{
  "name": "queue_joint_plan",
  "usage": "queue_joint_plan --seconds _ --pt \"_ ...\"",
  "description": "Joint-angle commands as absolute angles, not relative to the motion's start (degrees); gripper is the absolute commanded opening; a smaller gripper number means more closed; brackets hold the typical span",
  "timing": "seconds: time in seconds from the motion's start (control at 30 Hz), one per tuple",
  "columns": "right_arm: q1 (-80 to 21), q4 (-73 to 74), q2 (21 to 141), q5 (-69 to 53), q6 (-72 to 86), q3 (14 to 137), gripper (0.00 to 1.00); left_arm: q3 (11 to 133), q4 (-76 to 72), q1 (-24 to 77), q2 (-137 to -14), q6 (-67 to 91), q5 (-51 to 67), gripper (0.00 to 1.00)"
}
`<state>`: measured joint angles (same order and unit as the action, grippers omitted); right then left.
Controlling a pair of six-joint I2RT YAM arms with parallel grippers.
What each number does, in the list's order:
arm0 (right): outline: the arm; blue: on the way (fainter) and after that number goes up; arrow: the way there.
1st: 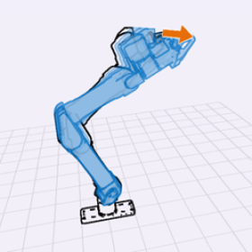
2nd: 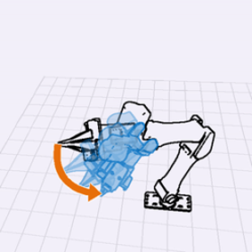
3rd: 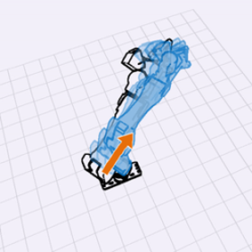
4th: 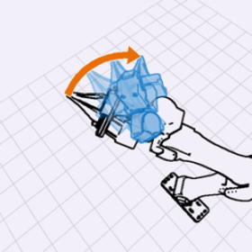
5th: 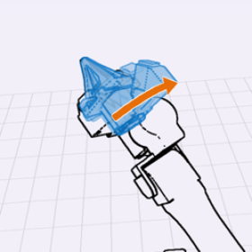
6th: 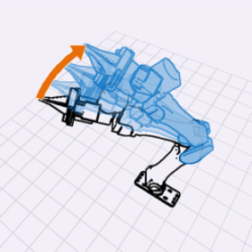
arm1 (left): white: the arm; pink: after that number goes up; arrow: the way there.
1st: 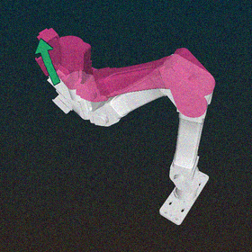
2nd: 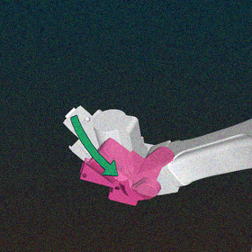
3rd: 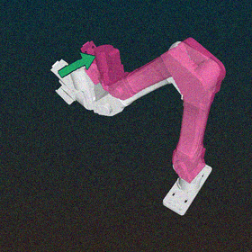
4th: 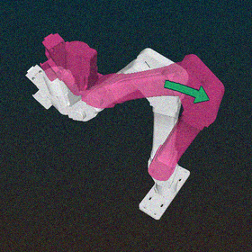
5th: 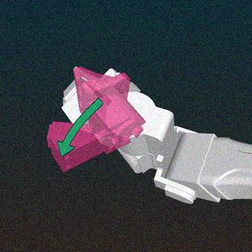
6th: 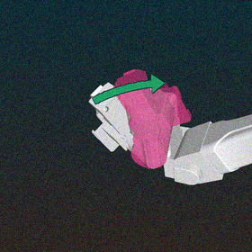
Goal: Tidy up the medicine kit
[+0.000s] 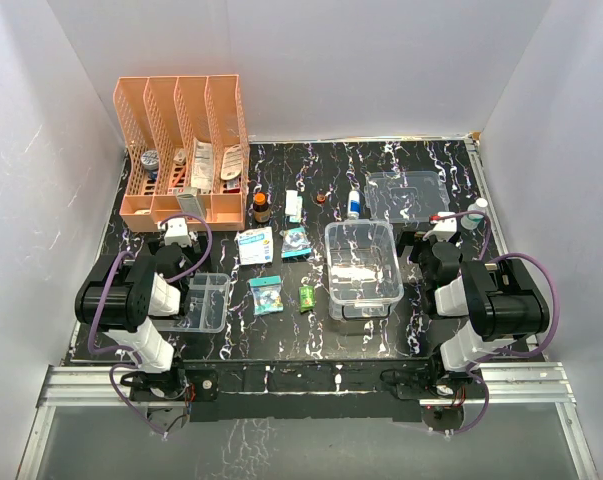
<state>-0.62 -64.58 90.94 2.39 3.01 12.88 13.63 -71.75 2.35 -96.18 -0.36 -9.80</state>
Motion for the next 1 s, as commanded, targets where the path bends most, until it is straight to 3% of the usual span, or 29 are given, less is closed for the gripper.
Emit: queue_joint_plan --seconds 0.0,0.43,0.53,0.97 --pt "-0.35 -68.53 90.97 2.33 2.24 13.80 0.98 13.89 -73.90 1.85 -95.97 0.26 -9.10 0.99" --pt "-0.35 -68.95 90.80 2.18 2.25 13.49 0.98 13.79 -74.10 1.67 -95.93 0.18 -8.75 0.99" --pt "-0.35 -68.55 90.08 3.51 2.56 13.51 0.98 14.89 -71.54 1.69 -94.66 1.11 -13.41 0.99" --pt "-0.35 -33.18 77.61 3.76 6.76 25.54 0.98 22.15 -36.43 1.82 -71.67 -2.65 -7.82 0.99"
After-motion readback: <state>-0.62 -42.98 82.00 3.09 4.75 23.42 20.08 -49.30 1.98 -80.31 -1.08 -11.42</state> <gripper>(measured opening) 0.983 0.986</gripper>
